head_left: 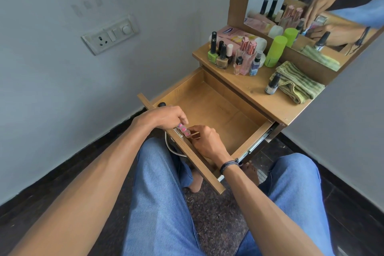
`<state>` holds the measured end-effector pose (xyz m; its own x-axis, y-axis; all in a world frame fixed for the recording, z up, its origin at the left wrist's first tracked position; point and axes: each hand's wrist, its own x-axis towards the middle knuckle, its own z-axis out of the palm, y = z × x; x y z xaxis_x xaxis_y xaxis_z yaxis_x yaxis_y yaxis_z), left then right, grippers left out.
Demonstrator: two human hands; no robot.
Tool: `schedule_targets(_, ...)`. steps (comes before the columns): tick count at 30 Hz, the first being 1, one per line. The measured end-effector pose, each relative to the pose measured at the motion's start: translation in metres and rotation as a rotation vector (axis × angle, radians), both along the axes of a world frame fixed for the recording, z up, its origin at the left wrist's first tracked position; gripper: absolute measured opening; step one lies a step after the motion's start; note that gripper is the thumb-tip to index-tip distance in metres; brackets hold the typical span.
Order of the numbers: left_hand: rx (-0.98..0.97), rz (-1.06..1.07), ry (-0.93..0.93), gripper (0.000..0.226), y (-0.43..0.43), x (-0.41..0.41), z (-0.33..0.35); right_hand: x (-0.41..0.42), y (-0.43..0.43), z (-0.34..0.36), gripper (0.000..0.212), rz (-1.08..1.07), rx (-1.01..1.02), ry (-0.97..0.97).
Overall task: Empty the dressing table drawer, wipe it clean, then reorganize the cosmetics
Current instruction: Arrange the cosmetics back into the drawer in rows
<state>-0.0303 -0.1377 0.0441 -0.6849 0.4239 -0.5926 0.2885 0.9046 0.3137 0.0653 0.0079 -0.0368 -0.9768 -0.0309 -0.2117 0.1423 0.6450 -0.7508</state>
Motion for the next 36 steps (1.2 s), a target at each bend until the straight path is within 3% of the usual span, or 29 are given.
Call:
schedule_targets(21,-0.055,-0.06,0.015,0.042,0.004,0.002,0.001,-0.003,0.001,0.002,0.055,0.116,0.076,-0.072)
schedule_targets(24,-0.043,-0.046,-0.003,0.044,0.002,0.0,-0.001,-0.004,0.001,0.0,0.048,0.13,0.075,-0.072)
schedule_targets(36,0.061,0.043,0.044,0.051,-0.009,-0.009,0.001,-0.003,-0.001,-0.005,0.063,0.061,0.083,-0.049)
